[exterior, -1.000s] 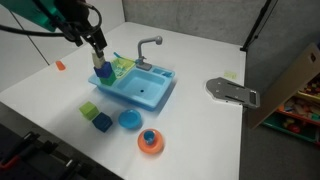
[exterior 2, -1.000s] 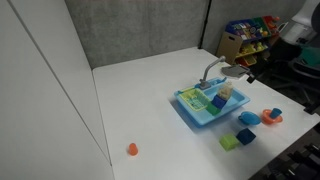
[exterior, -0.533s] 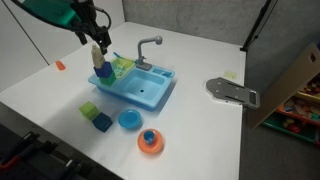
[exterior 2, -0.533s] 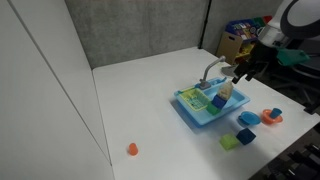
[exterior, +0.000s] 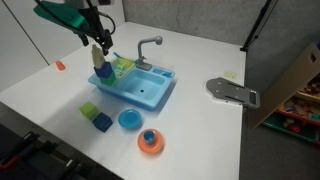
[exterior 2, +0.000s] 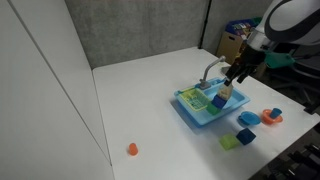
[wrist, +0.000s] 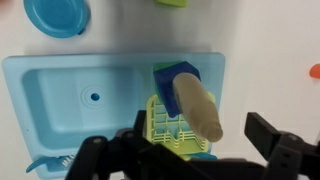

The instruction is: Place the small, white bottle on the table

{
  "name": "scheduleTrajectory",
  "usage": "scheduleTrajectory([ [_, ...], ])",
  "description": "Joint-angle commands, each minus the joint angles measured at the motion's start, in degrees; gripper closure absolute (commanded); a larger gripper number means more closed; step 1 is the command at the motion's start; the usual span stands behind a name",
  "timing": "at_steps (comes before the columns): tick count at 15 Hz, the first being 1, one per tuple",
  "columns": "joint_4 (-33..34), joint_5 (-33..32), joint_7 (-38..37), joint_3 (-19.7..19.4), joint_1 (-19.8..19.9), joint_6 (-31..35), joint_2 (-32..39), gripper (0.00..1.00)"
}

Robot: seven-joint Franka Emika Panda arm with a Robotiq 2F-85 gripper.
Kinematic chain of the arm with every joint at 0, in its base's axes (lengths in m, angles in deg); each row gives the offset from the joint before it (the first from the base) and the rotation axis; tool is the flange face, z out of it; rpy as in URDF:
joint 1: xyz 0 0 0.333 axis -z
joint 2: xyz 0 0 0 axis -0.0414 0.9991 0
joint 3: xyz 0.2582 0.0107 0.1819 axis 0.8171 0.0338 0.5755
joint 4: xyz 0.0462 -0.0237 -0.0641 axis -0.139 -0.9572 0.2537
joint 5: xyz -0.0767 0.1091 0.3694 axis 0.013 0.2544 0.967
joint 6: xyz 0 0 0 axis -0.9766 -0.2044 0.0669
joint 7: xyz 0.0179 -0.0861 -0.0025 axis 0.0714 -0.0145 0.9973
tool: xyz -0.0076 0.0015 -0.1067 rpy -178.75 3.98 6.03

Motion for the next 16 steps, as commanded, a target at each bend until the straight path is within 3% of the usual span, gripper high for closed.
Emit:
scheduleTrajectory([
  [1, 2.82, 0.87, 1.50, 1.12, 1.58, -1.29, 2.51, 0.00],
  [2, 3.09, 0.88, 1.47, 1.26, 1.74, -1.39, 2.91, 0.25],
  [4, 3.56, 0.66, 1.21, 1.53, 1.95, -1.48, 3.58, 0.34],
  [11, 4.47, 0.93, 1.05, 2.23, 2.29, -1.59, 4.57, 0.91],
  [16, 4.27, 0.00, 0.08, 1.97, 2.59, -2.01, 2.10, 0.90],
])
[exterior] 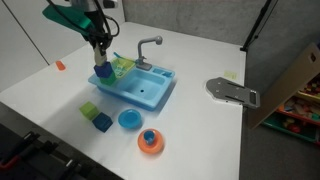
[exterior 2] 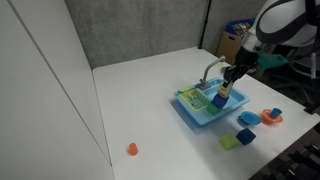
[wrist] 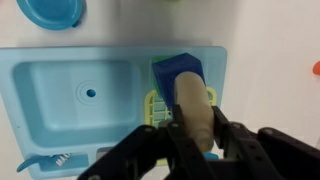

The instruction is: Place the small, white bottle on the table

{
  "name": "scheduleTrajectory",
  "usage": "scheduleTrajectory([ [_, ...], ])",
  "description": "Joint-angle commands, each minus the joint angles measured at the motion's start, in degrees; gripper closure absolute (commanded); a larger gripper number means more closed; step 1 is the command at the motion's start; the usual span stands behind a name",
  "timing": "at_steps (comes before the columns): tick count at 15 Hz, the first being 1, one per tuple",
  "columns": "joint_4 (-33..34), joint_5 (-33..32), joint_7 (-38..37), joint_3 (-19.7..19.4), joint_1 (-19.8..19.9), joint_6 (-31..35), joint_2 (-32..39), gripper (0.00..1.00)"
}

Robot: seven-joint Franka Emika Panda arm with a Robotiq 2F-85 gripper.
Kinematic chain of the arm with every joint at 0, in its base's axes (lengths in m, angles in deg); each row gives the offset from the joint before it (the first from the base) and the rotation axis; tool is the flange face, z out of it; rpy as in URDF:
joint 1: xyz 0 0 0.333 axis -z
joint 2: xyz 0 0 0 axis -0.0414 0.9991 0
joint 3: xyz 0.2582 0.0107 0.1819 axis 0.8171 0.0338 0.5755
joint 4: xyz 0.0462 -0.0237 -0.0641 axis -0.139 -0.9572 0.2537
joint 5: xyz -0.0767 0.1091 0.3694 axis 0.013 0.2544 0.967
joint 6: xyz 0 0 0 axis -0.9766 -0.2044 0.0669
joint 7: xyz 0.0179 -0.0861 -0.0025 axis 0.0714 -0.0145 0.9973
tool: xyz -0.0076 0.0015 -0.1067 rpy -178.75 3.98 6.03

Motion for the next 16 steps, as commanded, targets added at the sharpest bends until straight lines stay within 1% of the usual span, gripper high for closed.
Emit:
scheduleTrajectory([
  [1, 0.85, -0.36, -0.31, 0.21, 1.37, -1.84, -2.06, 0.90],
  [6, 0.78, -2.86, -2.54, -1.55, 2.67, -2.34, -3.94, 0.90],
  [12, 1.46, -6.28, -4.58, -4.91, 5.40, -2.73, -4.82, 0.90],
  [16, 2.48, -9.41, -7.25, -7.27, 7.17, -2.85, -4.70, 0.90],
])
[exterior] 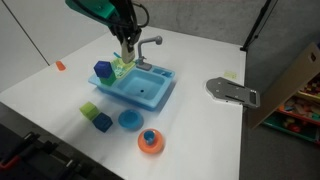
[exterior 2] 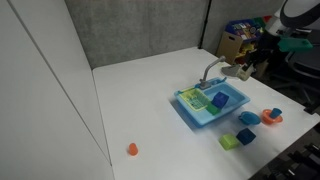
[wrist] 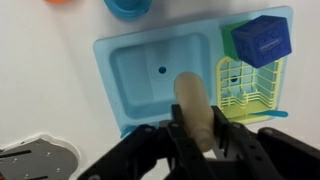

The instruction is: Place the small, white bottle on the table

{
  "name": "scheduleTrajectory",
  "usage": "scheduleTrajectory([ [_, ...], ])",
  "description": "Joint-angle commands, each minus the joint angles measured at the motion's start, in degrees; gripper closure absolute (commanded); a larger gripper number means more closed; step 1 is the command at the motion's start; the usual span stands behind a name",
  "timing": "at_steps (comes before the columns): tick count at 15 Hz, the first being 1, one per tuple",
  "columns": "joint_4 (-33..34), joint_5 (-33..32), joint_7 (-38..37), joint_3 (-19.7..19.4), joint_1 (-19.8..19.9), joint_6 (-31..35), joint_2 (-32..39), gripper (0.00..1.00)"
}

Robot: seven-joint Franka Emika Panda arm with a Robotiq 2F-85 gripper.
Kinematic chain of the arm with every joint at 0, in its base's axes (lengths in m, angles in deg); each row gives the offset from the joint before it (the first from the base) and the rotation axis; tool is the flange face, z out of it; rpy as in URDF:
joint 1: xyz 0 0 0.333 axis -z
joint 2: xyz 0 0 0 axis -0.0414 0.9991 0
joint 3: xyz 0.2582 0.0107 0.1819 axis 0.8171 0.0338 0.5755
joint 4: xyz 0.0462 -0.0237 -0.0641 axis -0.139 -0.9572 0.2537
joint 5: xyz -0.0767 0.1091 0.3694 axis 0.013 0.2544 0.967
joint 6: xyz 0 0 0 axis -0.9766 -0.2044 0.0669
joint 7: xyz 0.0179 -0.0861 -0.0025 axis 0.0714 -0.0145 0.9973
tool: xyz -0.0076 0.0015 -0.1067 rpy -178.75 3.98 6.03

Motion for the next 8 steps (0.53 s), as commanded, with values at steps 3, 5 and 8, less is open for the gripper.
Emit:
scheduleTrajectory([
  [3, 2.46, -4.22, -4.92, -2.80, 2.41, -2.57, -0.54, 0.90],
  [5, 2.92, -4.85, -5.86, -3.67, 3.12, -2.61, -0.41, 0.90],
  [8, 3.67, -5.86, -7.19, -5.13, 4.25, -2.55, -0.02, 0.90],
])
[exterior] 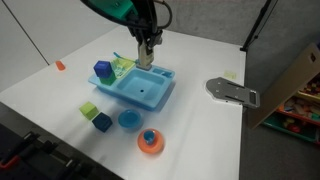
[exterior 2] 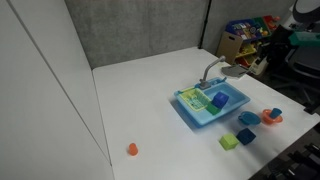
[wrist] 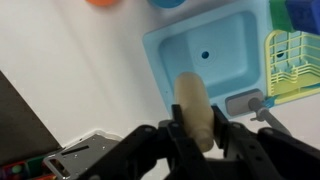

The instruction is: Place the small, white bottle on the table

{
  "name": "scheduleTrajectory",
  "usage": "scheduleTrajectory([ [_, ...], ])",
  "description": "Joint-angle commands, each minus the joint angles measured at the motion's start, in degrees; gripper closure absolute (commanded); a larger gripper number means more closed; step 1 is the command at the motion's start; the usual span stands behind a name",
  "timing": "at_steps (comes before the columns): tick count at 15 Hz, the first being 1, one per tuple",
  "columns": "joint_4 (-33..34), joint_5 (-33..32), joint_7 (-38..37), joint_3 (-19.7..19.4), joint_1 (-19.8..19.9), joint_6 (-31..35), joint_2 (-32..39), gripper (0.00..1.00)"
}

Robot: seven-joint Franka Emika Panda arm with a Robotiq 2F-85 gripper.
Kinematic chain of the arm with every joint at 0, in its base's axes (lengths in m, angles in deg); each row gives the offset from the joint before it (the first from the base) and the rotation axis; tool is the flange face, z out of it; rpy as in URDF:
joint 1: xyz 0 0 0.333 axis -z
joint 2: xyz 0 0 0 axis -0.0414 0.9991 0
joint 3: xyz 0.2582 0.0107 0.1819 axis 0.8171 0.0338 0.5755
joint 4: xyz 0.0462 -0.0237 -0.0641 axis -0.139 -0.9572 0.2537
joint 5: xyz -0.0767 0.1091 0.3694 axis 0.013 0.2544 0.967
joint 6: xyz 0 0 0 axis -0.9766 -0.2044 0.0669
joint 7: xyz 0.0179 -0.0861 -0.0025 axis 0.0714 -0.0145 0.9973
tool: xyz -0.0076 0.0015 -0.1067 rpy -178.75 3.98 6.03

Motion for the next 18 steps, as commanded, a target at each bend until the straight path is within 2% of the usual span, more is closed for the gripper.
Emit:
scheduleTrajectory([
  [1, 2.05, -2.18, -3.07, -1.39, 1.42, -2.32, 0.09, 0.90],
  [9, 3.32, -4.54, -5.34, -4.84, 4.43, -1.56, 2.67, 0.90],
  [18, 5.39, -4.41, -6.00, -6.69, 5.98, -0.47, 10.55, 0.90],
])
